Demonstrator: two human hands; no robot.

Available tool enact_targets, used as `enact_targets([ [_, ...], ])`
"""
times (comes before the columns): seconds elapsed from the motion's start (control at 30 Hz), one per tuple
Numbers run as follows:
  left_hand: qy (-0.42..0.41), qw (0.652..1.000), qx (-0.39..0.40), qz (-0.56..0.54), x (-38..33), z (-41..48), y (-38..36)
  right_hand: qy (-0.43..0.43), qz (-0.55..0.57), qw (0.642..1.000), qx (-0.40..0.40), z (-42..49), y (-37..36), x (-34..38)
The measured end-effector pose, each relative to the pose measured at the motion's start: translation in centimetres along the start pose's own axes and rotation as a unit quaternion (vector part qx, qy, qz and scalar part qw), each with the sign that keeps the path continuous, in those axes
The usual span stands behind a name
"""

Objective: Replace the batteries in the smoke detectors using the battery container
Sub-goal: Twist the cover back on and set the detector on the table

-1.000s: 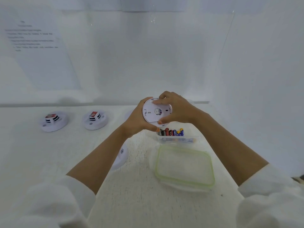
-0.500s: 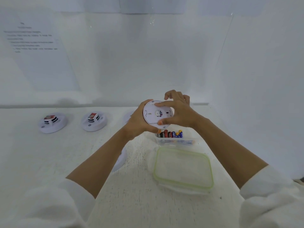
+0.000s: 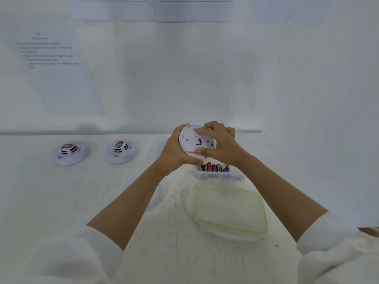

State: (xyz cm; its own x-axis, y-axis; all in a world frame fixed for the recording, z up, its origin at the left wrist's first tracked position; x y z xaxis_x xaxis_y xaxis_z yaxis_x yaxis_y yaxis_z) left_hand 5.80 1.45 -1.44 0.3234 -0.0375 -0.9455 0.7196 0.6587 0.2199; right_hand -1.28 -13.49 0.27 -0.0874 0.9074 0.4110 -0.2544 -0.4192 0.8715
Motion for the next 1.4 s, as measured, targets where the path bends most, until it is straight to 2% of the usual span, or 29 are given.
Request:
enact_targets([
  [0.27, -0.010, 0.993, -0.030, 0.114, -0.5, -0.6, 1.1, -0.026, 0.143, 0.989, 0.018, 0.3, 0.4, 2.2],
  [0.43, -0.029, 0.964, -0.055, 0.257, -1.0, -1.2, 2.8, -0.053, 0.226, 0.971, 0.055, 1.0, -1.0, 5.2],
  [0.57, 0.009, 0.948, -0.086, 0.308, -0.9, -3.1, 5.5, -0.051, 0.284, 0.957, 0.018, 2.0, -3.4, 8.3],
  [0.67, -0.031, 0.911, -0.119, 0.394, -1.0, -5.0, 8.2, -0.043, 0.328, 0.943, -0.017, 3.1, -5.5, 11.3],
  [0.83, -0.121, 0.870, -0.115, 0.463, -0.1, -8.1, 14.4, -0.103, 0.455, 0.881, -0.074, 4.7, -9.6, 16.9],
  [0.87, -0.134, 0.879, -0.098, 0.448, 0.3, -8.7, 15.8, -0.122, 0.485, 0.861, -0.090, 5.0, -10.6, 17.9],
  [0.93, -0.106, 0.925, -0.045, 0.362, 0.8, -10.0, 17.7, -0.153, 0.568, 0.802, -0.106, 5.7, -12.2, 19.5],
  [1.03, 0.013, 0.986, -0.007, 0.165, 1.8, -12.5, 21.3, -0.183, 0.661, 0.722, -0.093, 6.7, -14.7, 22.1],
  [1.1, 0.086, 0.996, 0.003, 0.012, 2.9, -14.2, 23.5, -0.185, 0.692, 0.693, -0.080, 7.2, -16.3, 23.1],
  [1.17, 0.133, 0.987, 0.002, -0.088, 4.0, -15.6, 25.2, -0.189, 0.711, 0.674, -0.067, 7.3, -17.9, 23.7],
  [1.27, 0.153, 0.977, 0.004, -0.147, 5.5, -17.1, 26.6, -0.203, 0.731, 0.650, -0.044, 7.6, -20.2, 24.4],
  [1.33, 0.163, 0.975, 0.005, -0.151, 6.3, -18.0, 27.1, -0.213, 0.726, 0.653, -0.031, 7.7, -21.2, 25.0],
  [1.4, 0.163, 0.976, -0.006, -0.147, 7.1, -18.6, 27.7, -0.213, 0.698, 0.683, -0.014, 7.7, -21.9, 25.4],
])
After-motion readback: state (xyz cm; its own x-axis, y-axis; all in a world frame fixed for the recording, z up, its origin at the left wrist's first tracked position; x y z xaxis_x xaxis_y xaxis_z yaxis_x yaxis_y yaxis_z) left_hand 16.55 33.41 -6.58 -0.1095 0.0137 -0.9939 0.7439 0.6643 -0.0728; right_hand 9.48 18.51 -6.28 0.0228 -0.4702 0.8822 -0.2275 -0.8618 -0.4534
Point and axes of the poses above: each hand's wrist, its own z-axis towards the middle knuckle, its own y-axis out of the back of the hand, x = y × z, the point moved 1 cm from there along z, towards the middle knuckle, and after that the axes turned 6 degrees about x, right-handed, at the moved point
